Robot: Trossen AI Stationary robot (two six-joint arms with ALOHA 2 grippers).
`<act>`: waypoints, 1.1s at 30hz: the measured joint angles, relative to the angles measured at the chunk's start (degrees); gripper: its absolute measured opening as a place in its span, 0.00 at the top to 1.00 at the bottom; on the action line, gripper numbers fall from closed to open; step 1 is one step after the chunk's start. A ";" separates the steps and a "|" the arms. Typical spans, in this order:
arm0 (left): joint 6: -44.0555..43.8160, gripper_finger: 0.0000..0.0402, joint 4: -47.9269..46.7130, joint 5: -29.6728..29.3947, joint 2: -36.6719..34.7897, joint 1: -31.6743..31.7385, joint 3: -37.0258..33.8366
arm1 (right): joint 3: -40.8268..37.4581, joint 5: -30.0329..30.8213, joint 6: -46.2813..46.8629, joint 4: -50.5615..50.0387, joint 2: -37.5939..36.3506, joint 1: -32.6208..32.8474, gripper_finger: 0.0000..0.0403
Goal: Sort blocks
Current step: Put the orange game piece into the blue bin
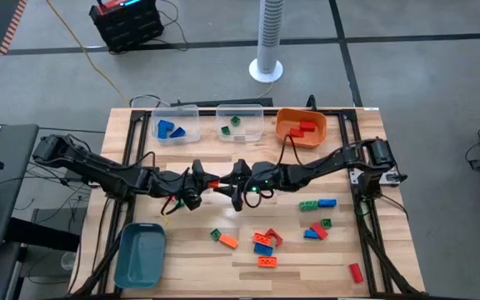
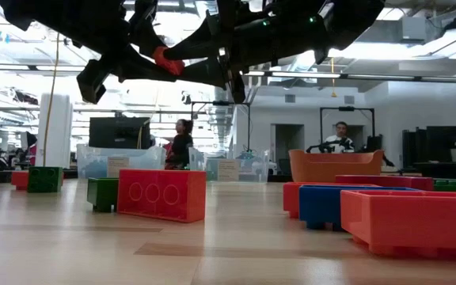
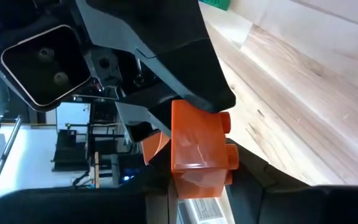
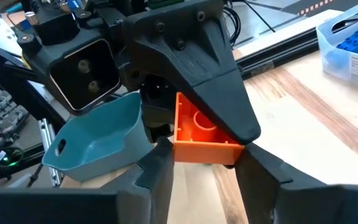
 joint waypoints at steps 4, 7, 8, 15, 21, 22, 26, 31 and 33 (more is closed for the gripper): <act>-3.32 0.79 -0.04 -0.99 0.02 0.02 0.00 | 0.00 -2.30 -0.41 -0.67 0.00 -0.96 0.50; -7.61 0.79 -0.47 -2.54 -0.41 -0.26 0.00 | 0.02 -6.67 -0.50 -3.67 -1.09 -2.10 0.42; -9.56 0.79 -0.82 -2.77 -1.08 -0.56 0.00 | 0.02 -7.00 -0.50 -5.90 -1.72 -2.39 0.40; -31.59 0.78 -14.66 -2.95 -8.77 -6.83 1.26 | 0.00 -3.98 -1.03 -22.48 -7.74 -3.07 0.37; -68.60 0.78 -42.41 6.37 -12.19 -14.19 8.28 | 0.00 13.62 0.78 -37.86 -10.29 -1.21 0.37; -73.99 0.78 -45.54 9.09 -12.28 -15.14 9.33 | -0.02 16.76 1.48 -39.35 -10.36 -0.89 0.37; -87.51 0.77 -52.93 17.42 -12.28 -19.34 11.58 | -0.02 21.88 2.47 -41.73 -10.23 -0.81 0.37; -104.97 0.77 -55.43 31.53 -11.80 -24.06 11.52 | -0.02 21.97 2.91 -42.45 -10.23 -0.73 0.37; -113.12 0.77 -55.69 35.61 -11.05 -26.77 11.00 | -0.02 21.98 2.91 -43.37 -10.23 -0.71 0.37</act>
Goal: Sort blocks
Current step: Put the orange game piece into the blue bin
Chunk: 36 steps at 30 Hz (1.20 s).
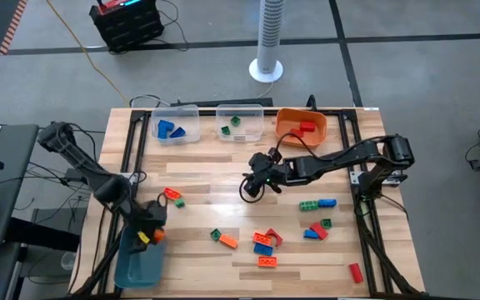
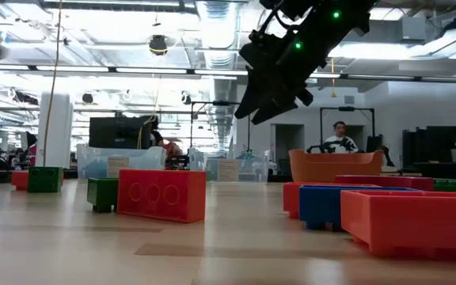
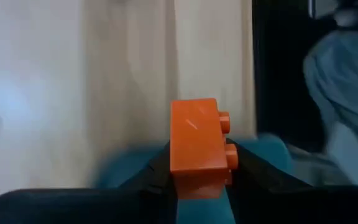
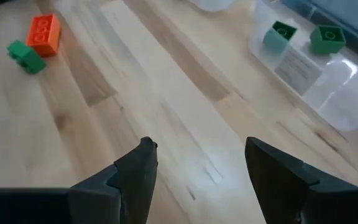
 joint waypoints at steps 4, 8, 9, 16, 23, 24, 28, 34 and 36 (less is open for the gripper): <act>-13.11 0.77 -1.75 4.93 2.93 -6.66 -0.87 | -0.02 0.00 0.46 -0.91 0.00 -0.04 0.37; -22.32 0.77 -7.29 8.29 7.44 -10.90 -2.29 | -0.04 0.09 0.61 -0.04 0.02 -0.05 0.37; -24.15 0.77 -8.47 9.79 8.64 -11.34 -2.69 | -0.04 0.09 0.63 0.37 0.02 0.00 0.37; -21.03 0.63 -10.33 13.23 15.21 -11.35 -2.89 | -0.04 0.07 0.61 1.71 0.02 0.24 0.37; -16.17 0.48 -11.12 22.03 14.41 -7.62 -0.98 | -0.04 0.04 0.16 2.81 0.02 0.50 0.37; -15.04 0.48 -11.15 22.74 13.93 -6.73 0.06 | -0.04 0.04 -0.01 3.18 0.02 0.49 0.37; -7.20 0.49 -11.62 18.64 11.36 -2.19 5.28 | -0.04 0.04 -0.39 4.05 0.02 0.48 0.37; 7.11 0.51 -23.93 -2.70 10.33 4.93 11.66 | -0.04 0.04 -0.42 4.04 0.02 0.48 0.37; 10.40 0.53 -27.75 -6.41 10.67 8.10 11.10 | -0.04 0.04 -0.30 4.05 0.02 0.62 0.37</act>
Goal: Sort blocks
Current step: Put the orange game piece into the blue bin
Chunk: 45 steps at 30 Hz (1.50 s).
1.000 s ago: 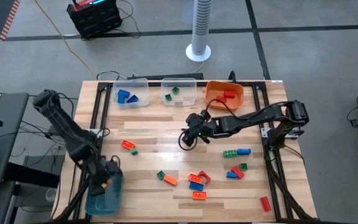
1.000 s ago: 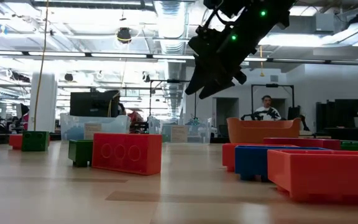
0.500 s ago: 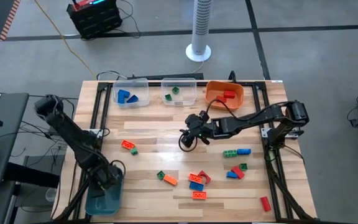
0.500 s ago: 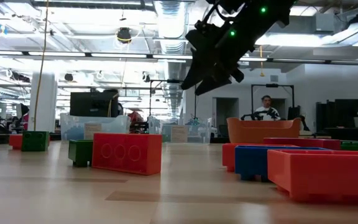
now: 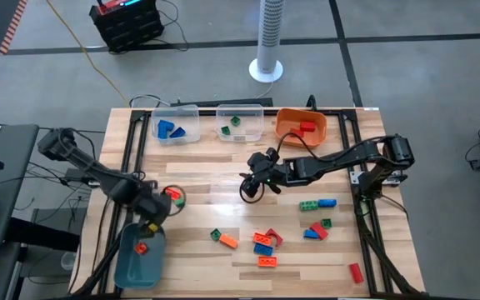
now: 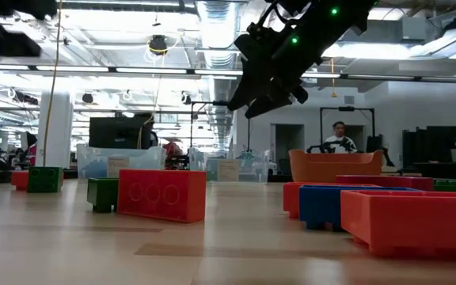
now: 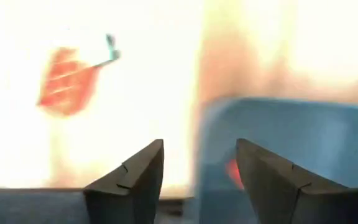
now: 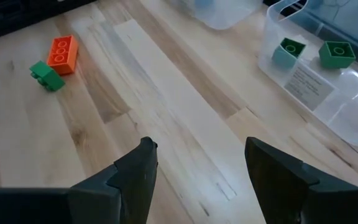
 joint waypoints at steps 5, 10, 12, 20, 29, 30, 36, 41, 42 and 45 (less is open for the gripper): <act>10.96 0.57 -0.55 -5.90 0.57 7.89 -3.75 | 0.00 0.02 0.10 0.06 0.00 0.23 0.37; 26.52 0.57 0.85 -11.59 0.57 11.73 -6.34 | 0.00 0.04 0.10 0.06 0.00 0.58 0.37; 30.54 0.55 2.27 -12.28 0.56 11.90 -7.72 | 0.00 0.04 0.04 0.06 0.00 0.63 0.37; 34.04 0.37 11.53 -15.19 0.60 12.55 -13.47 | 0.00 0.05 -1.04 2.11 0.00 0.69 0.37; 34.10 0.27 14.12 -16.69 3.76 18.04 -13.38 | 0.00 0.09 -2.43 4.54 0.02 0.89 0.37; 34.74 0.27 14.09 -16.77 4.94 18.57 -13.19 | 0.00 0.09 -2.57 4.58 0.02 0.89 0.37; 38.91 0.28 12.76 -16.60 12.30 20.61 -12.84 | 0.00 0.10 -2.64 4.02 0.02 1.32 0.37; 41.52 0.28 13.50 -16.47 17.08 20.90 -12.77 | 0.00 0.09 -3.05 4.04 0.02 1.39 0.37; 42.11 0.28 13.70 -16.44 17.89 20.88 -12.77 | 0.00 0.09 -3.19 4.03 0.02 1.34 0.37; 43.12 0.28 13.47 -16.41 20.26 20.88 -12.77 | 0.00 0.11 -3.24 3.99 0.02 1.22 0.37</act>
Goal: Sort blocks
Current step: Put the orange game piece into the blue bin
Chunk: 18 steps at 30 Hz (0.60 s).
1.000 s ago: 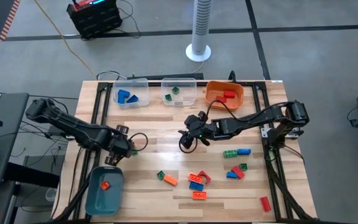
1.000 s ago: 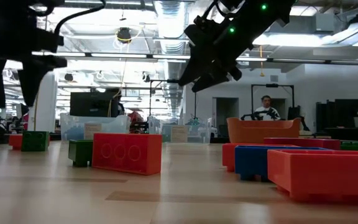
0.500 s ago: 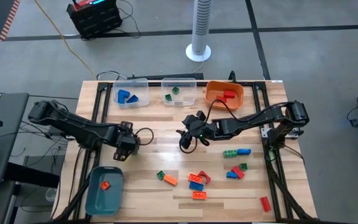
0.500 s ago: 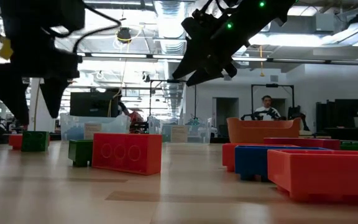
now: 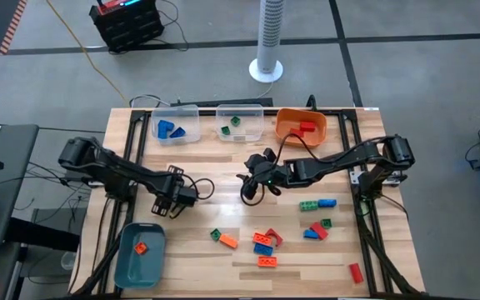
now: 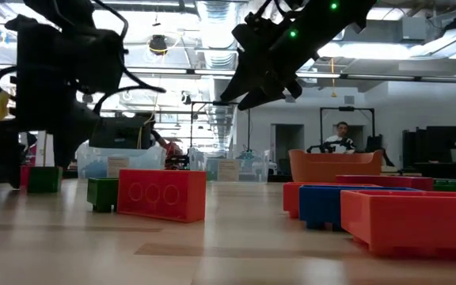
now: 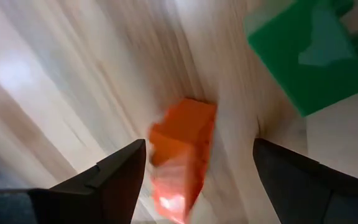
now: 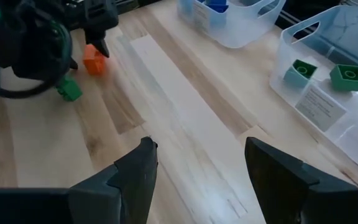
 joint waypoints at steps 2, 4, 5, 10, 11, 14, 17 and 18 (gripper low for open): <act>0.75 0.28 -0.07 0.14 1.04 0.02 0.01 | 0.00 -0.02 -0.16 0.00 0.00 0.02 0.37; 1.26 0.29 -0.06 0.14 1.71 0.00 0.13 | 0.00 -0.02 -0.41 -0.02 0.00 0.04 0.37; 1.57 0.29 -0.04 0.18 1.94 0.00 0.15 | 0.00 -0.02 -0.45 0.00 0.00 0.04 0.37; 3.08 0.41 0.10 0.70 2.22 -0.02 0.17 | 0.00 -0.02 -0.58 -0.02 0.00 0.02 0.37; 3.35 0.44 0.08 0.89 2.22 -0.02 0.14 | 0.00 -0.01 -0.58 -0.02 0.00 0.02 0.37; 3.65 0.55 -0.35 1.15 2.26 -0.02 0.11 | 0.00 -0.02 -0.58 -0.02 0.00 0.04 0.37; 3.88 0.66 -3.19 0.49 2.42 0.00 0.85 | 0.00 -0.02 -0.58 -0.01 0.00 0.04 0.37; 3.82 0.70 -4.51 0.33 2.41 0.04 1.68 | 0.00 -0.02 -0.58 0.00 0.00 0.04 0.37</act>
